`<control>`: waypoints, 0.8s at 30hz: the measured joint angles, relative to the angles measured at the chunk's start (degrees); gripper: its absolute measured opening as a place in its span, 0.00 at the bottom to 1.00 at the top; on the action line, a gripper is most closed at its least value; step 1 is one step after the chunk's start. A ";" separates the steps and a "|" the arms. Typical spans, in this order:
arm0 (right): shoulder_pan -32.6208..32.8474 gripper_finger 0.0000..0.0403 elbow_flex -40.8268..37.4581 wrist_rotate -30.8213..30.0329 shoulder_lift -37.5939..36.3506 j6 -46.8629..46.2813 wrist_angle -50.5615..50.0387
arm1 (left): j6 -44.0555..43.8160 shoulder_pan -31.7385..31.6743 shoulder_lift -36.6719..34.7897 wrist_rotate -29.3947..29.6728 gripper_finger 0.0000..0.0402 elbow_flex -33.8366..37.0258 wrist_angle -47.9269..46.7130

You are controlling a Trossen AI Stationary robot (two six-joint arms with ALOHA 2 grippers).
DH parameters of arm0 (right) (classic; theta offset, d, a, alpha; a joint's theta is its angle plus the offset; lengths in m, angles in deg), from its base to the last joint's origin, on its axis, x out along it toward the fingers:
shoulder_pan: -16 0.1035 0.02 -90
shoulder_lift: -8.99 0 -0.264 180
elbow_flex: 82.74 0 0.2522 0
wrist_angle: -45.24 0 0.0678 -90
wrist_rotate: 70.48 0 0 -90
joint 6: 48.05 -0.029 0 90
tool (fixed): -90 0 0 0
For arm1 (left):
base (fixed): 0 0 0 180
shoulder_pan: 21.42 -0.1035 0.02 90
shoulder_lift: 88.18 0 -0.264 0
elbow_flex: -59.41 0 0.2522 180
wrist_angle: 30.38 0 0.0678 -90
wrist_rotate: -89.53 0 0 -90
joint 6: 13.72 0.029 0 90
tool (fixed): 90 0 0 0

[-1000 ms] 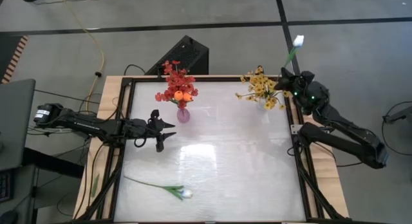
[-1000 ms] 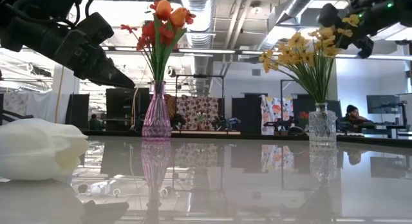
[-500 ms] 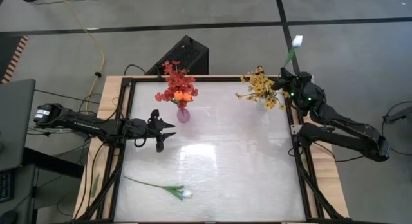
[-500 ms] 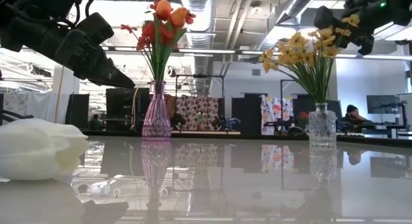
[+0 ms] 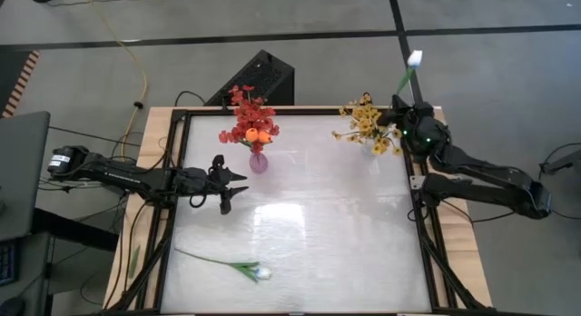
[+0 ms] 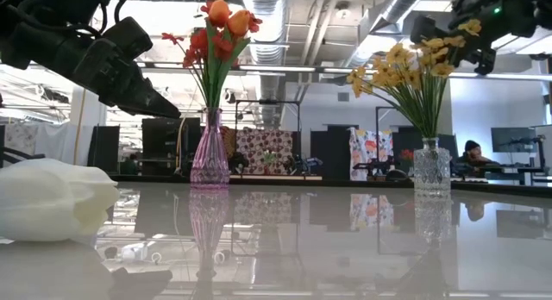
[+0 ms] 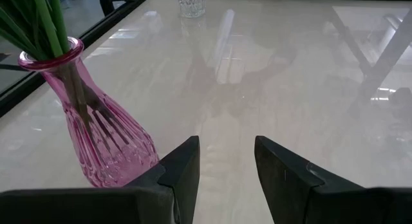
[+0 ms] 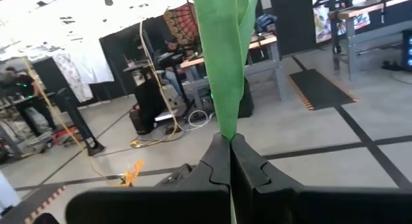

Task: Sort flowers into vase by color
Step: Put the top white tulip into the transparent vase

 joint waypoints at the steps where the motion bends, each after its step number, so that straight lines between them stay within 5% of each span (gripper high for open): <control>1: -0.01 0.04 0.00 -0.47 0.43 0.14 0.46 | 0.00 0.02 0.00 0.00 0.35 0.00 0.00; 24: 1.74 0.05 -3.39 -0.63 4.61 -2.55 4.74 | 0.00 0.00 0.00 -0.05 0.35 0.00 -0.02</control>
